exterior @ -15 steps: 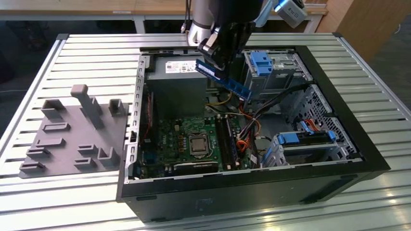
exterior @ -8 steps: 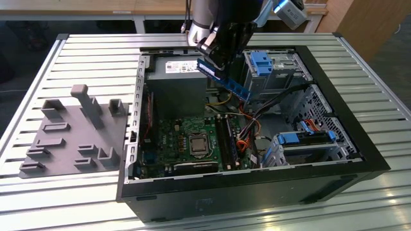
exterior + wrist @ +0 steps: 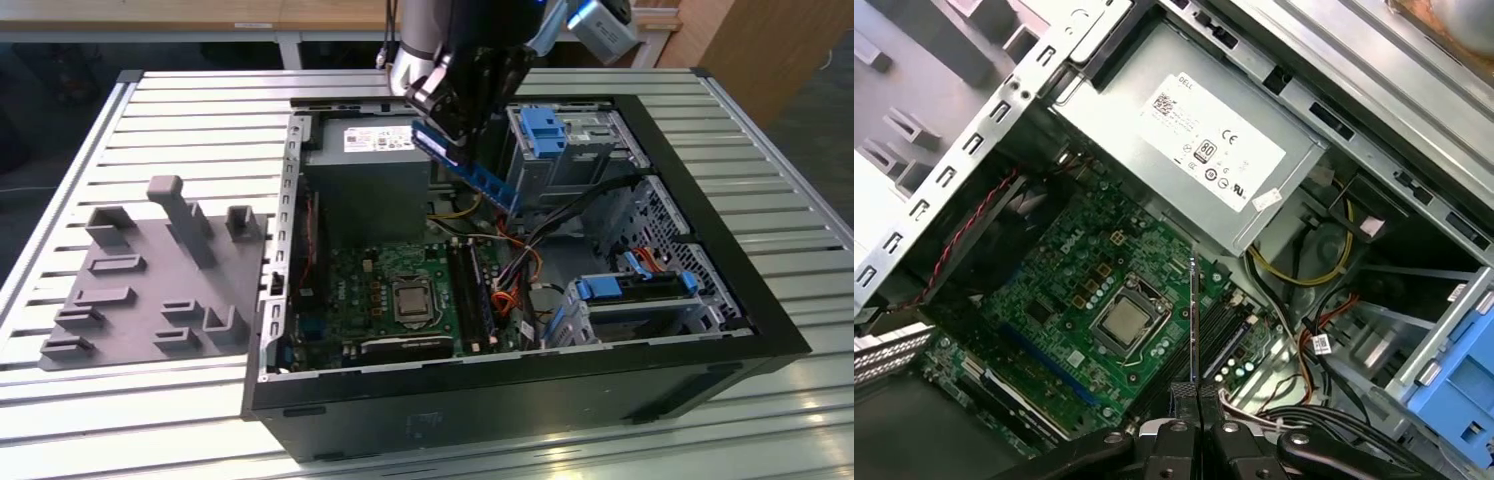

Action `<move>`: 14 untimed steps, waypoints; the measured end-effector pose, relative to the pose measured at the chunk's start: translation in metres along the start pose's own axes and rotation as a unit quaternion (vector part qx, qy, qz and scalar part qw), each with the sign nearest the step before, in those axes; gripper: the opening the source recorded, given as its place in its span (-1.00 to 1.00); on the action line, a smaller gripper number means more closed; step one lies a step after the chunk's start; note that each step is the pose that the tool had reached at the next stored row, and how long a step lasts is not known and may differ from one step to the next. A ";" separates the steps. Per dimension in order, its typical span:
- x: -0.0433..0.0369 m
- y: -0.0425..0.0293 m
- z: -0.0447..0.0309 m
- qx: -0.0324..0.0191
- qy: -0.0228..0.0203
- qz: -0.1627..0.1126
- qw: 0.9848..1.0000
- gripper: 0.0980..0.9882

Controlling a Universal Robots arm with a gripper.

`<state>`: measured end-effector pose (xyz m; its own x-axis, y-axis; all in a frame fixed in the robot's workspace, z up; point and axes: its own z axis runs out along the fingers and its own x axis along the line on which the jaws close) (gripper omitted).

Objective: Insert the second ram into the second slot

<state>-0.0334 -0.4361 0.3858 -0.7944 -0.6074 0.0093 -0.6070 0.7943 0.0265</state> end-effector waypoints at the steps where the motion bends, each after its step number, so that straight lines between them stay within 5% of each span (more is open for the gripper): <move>1: 0.0000 0.0000 0.0000 0.000 0.000 0.004 1.000 -0.96; 14: 0.0000 0.0000 0.0001 0.002 0.001 0.052 0.999 -0.96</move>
<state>-0.0334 -0.4361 0.3857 -0.8528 -0.5221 0.0129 -0.5218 0.8528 0.0211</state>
